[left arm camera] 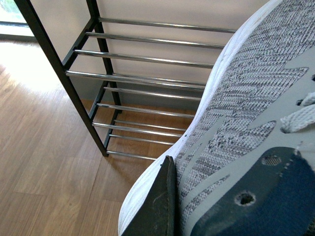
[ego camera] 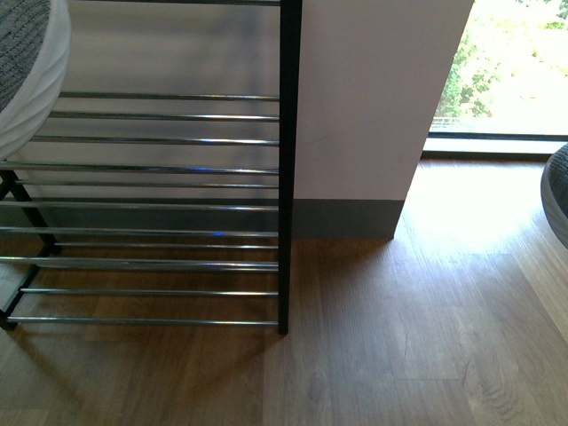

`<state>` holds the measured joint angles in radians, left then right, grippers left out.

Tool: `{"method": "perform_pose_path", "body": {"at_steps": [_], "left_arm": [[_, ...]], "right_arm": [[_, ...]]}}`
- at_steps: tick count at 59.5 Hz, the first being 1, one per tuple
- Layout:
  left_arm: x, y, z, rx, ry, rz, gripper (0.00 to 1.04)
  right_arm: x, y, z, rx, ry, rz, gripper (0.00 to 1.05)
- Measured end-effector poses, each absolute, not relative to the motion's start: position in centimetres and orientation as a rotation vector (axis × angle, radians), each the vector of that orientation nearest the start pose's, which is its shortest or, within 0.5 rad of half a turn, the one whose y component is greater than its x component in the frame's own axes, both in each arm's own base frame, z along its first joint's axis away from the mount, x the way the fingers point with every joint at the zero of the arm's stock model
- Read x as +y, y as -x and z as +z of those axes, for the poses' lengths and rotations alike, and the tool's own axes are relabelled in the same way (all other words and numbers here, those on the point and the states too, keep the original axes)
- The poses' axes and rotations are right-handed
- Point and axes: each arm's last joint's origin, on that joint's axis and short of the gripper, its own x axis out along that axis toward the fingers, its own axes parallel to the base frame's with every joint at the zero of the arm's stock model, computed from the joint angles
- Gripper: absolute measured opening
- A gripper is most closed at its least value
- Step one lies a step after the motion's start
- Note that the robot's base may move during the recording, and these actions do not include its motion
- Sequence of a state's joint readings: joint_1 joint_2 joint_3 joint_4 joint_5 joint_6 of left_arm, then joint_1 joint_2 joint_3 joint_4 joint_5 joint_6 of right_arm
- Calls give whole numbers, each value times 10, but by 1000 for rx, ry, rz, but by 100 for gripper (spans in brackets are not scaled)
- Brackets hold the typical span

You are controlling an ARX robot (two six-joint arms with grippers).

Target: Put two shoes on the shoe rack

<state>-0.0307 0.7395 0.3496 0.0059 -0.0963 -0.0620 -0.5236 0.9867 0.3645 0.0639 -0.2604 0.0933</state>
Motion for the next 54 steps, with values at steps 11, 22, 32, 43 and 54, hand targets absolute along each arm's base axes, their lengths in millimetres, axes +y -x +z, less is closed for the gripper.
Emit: {"method": "perform_pose_path", "body": {"at_steps": [11, 22, 32, 43, 54], "left_arm": [[-2, -164, 207, 382, 36, 85, 2], [-3, -164, 207, 384, 43, 61, 2], [-2, -164, 207, 383, 41, 71, 2], [-2, -164, 207, 383, 41, 71, 2], [-3, -164, 207, 383, 41, 69, 2]], "right_arm": [[-88, -168, 179, 505, -307, -270, 1], [-89, -168, 179, 507, -302, -290, 1], [-88, -168, 179, 507, -305, -281, 1], [-89, -168, 179, 507, -304, -283, 1], [-89, -168, 179, 507, -304, -286, 1]]}}
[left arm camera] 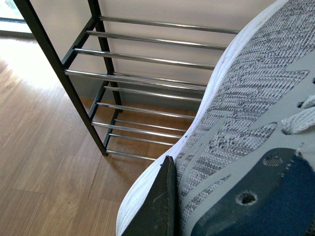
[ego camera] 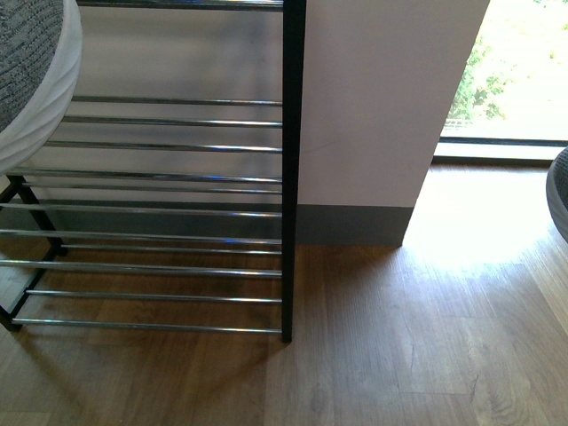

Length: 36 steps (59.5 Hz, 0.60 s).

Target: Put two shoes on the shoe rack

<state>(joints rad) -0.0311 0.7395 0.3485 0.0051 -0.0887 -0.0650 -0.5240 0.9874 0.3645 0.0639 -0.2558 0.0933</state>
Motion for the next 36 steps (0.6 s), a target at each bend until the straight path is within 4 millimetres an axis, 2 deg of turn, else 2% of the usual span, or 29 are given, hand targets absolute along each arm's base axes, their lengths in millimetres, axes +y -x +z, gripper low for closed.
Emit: {"method": "perform_pose_path", "body": {"at_steps": [36], "left_arm": [[-2, -164, 207, 385, 41, 71, 2]], "right_arm": [[-89, -168, 179, 507, -304, -285, 1]]}}
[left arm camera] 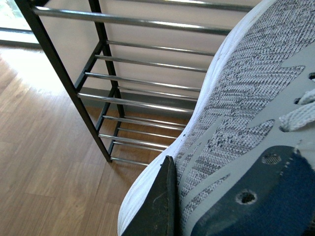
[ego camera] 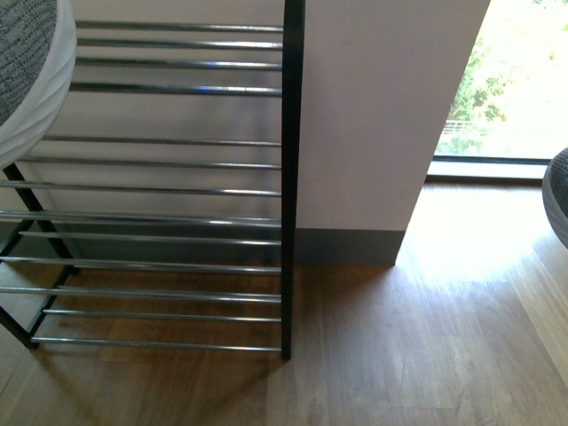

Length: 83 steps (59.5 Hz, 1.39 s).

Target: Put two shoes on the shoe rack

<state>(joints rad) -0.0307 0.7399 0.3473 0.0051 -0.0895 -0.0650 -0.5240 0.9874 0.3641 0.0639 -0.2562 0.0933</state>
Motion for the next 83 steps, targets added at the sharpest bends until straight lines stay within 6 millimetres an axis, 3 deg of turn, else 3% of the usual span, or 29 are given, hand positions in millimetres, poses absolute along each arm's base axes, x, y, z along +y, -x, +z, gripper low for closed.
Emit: {"method": "perform_pose_path", "body": {"at_steps": [48, 53, 60, 70, 83], "left_arm": [[-2, -164, 207, 384, 41, 70, 2], [-2, -164, 207, 384, 41, 71, 2], [-2, -164, 207, 384, 41, 69, 2], [-2, -164, 207, 384, 41, 71, 2], [-2, -164, 207, 384, 41, 70, 2]], "right_arm": [[-89, -168, 179, 505, -304, -280, 1], [-84, -168, 174, 293, -214, -202, 1], [-75, -176, 197, 194, -158, -181, 1], [-55, -199, 231, 208, -144, -173, 1], [-3, -247, 284, 270, -192, -126, 1]]}}
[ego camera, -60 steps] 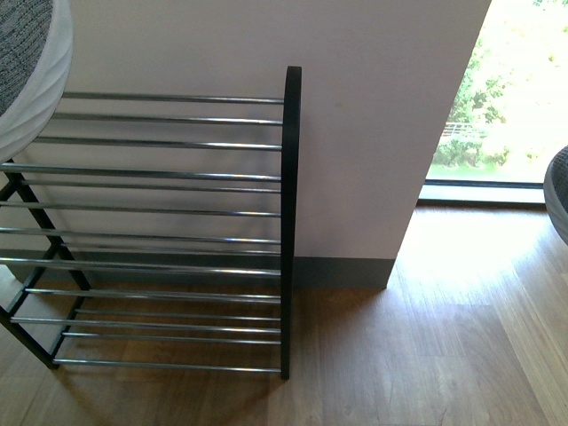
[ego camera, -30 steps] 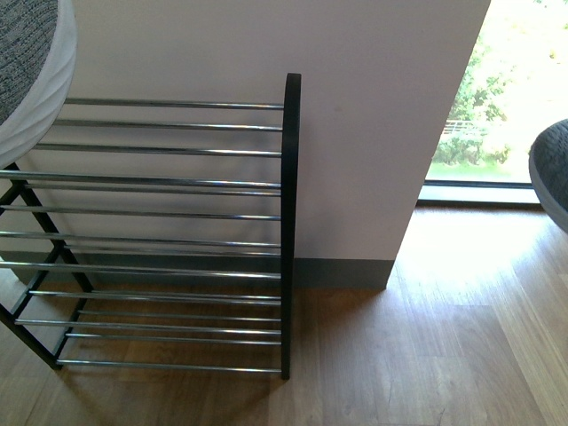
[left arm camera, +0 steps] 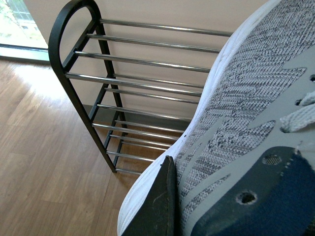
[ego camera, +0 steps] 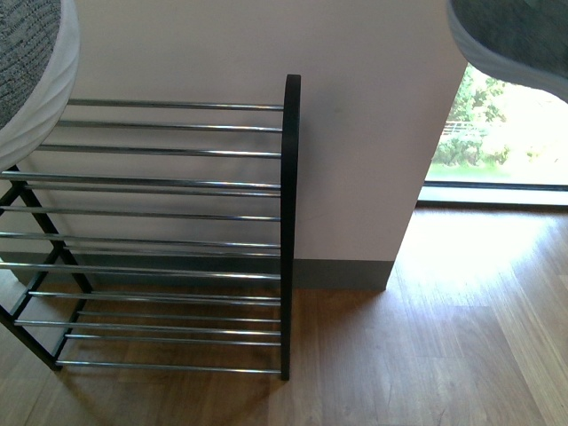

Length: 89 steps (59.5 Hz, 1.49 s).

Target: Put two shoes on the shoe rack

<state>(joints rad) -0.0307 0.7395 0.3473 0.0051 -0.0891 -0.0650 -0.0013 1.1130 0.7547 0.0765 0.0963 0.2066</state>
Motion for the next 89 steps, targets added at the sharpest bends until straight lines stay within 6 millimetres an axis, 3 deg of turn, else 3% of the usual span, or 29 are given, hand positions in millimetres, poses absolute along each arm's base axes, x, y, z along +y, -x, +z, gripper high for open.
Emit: {"method": "perform_pose_path", "body": {"at_steps": [11, 33, 49, 66, 89], "left_arm": [[-2, -164, 207, 384, 41, 71, 2], [-2, -164, 207, 384, 41, 70, 2], [-2, -164, 207, 384, 41, 70, 2], [-2, -164, 207, 384, 41, 70, 2], [-2, -164, 207, 384, 41, 70, 2]], "right_arm": [[65, -292, 325, 344, -285, -32, 1], [133, -310, 344, 467, -505, 5, 1], [160, -332, 335, 438, -554, -134, 1], [195, -354, 310, 527, -554, -158, 1], [212, -366, 304, 508, -555, -211, 1]]}}
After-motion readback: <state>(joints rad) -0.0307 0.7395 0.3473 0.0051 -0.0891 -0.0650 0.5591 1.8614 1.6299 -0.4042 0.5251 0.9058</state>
